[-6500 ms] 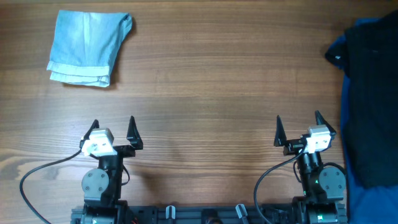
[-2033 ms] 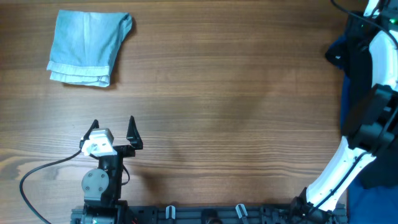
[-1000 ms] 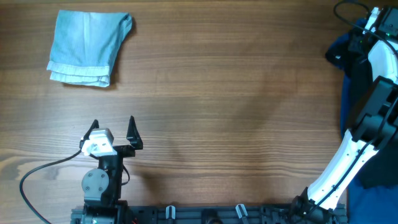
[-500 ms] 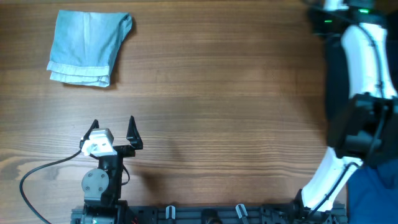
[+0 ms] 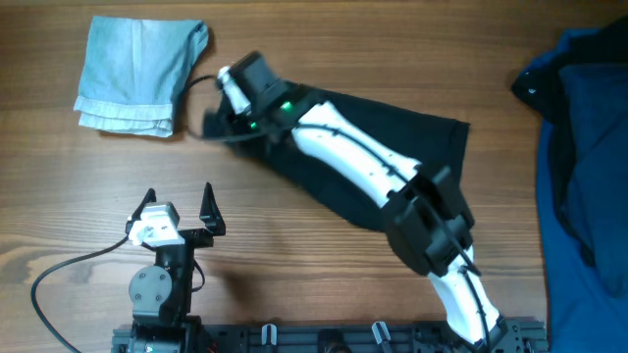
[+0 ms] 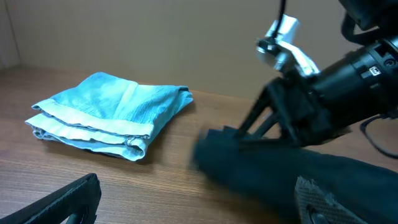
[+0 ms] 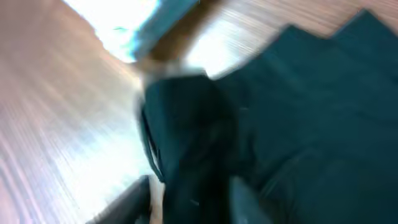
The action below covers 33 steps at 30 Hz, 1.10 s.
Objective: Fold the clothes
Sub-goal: 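Drag the black shorts with right gripper to table center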
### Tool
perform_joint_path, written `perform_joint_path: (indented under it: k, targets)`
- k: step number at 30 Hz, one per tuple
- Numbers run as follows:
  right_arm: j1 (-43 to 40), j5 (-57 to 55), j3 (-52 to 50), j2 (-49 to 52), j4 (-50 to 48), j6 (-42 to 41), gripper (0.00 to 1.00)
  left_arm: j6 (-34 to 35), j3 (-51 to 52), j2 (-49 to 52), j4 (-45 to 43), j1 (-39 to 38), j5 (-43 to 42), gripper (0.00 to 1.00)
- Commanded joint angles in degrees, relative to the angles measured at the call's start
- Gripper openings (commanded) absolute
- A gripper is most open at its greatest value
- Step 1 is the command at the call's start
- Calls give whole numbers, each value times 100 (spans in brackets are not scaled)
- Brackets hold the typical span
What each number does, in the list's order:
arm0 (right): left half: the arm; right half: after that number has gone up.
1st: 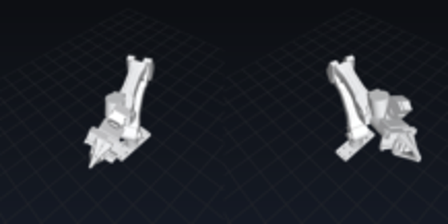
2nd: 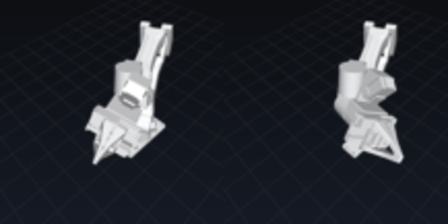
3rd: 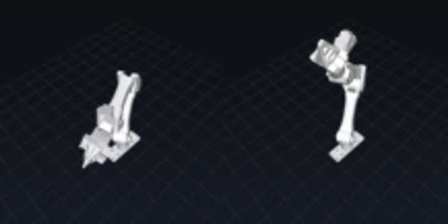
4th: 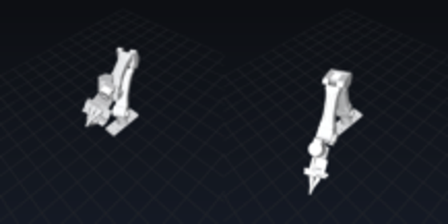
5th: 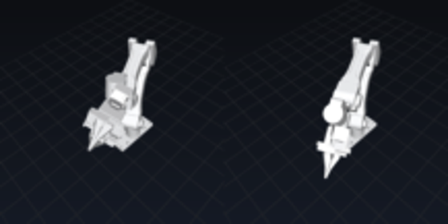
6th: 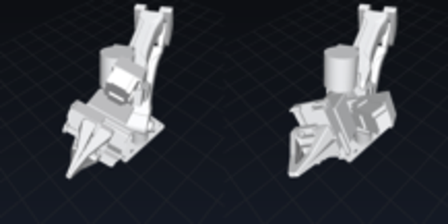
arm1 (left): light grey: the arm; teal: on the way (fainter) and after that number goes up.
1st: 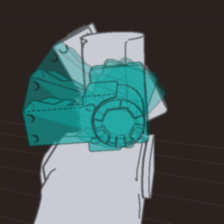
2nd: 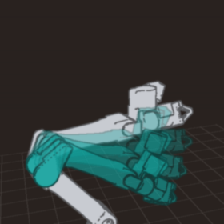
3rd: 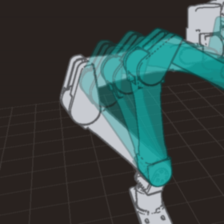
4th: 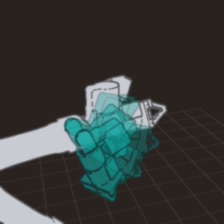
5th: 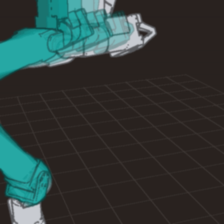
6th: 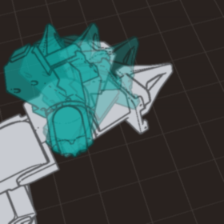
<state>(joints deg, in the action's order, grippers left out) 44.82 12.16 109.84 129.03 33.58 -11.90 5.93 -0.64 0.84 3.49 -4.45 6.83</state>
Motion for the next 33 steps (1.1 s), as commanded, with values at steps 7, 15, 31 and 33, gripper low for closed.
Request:
perform_joint_path:
  k: [7,15,31,33]
  targets:
    - [-1340,-229,278,-1471,820,439,94,57,28,-39,-7,-26,72,100]
    - [-4498,-229,192,-2013,3891,1541,94,50,26,-39,-1003,-31,-328,100]
    - [-5497,-179,55,-1908,4258,1220,87,-1353,-8596,7508,4645,-20,-1071,100]
    - [-5495,-160,-66,-1853,4354,1150,82,-1346,-9976,8929,5407,-17,-1062,100]
